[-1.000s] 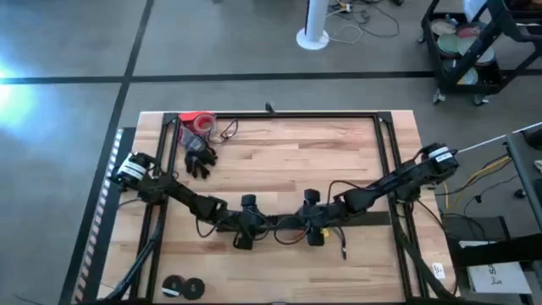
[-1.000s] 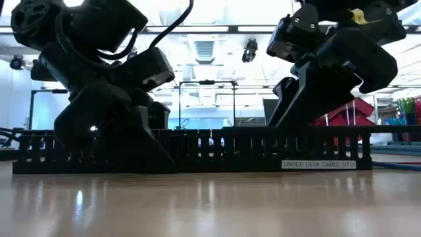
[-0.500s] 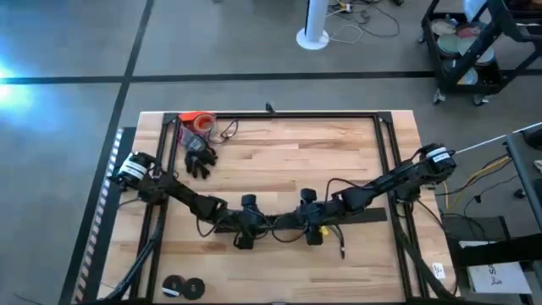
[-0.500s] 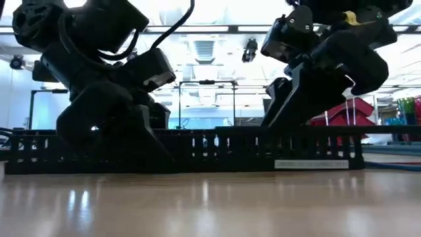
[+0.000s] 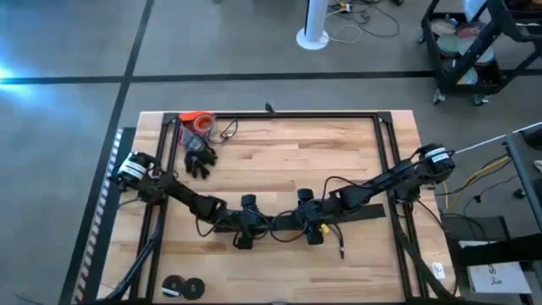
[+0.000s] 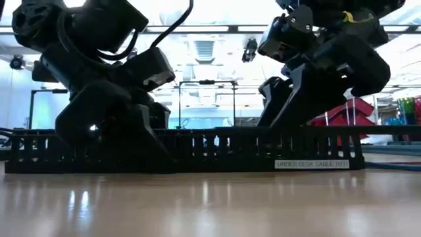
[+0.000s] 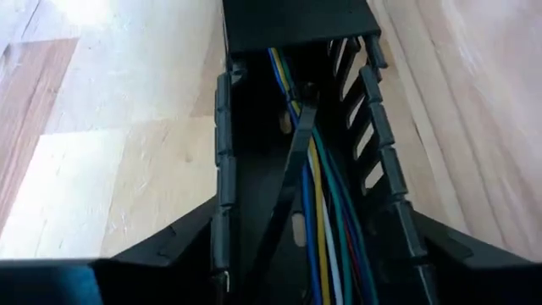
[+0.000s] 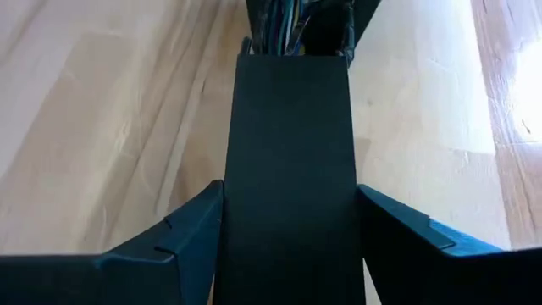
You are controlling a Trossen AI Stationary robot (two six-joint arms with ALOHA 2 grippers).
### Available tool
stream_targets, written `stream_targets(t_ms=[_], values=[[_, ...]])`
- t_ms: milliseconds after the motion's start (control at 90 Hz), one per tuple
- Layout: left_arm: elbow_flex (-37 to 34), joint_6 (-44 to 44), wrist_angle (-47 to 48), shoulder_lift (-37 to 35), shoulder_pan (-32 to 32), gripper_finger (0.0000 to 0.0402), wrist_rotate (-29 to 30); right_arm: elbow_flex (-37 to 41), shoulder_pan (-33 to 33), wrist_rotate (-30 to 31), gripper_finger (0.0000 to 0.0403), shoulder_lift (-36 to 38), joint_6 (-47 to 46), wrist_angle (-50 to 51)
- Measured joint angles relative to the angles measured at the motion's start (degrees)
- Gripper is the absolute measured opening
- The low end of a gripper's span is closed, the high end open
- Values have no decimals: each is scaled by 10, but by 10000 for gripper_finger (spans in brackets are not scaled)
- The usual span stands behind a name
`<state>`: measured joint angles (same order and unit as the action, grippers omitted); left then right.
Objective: Ziptie cables
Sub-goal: Close the black cable duct
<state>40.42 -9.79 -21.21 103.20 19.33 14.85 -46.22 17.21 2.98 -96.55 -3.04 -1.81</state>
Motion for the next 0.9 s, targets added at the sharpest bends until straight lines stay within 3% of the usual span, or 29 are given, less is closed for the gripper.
stream_targets(t_ms=[322, 689, 900], values=[[0, -4, 8, -1, -1, 234, -3, 2, 1, -5, 223, 1, 24, 1], [6, -13, -22, 15, -1, 231, 6, -8, -11, 14, 223, 0, -57, -9], [14, -7, -25, 17, -1, 227, 6, -29, -9, 12, 220, -22, -36, -28]])
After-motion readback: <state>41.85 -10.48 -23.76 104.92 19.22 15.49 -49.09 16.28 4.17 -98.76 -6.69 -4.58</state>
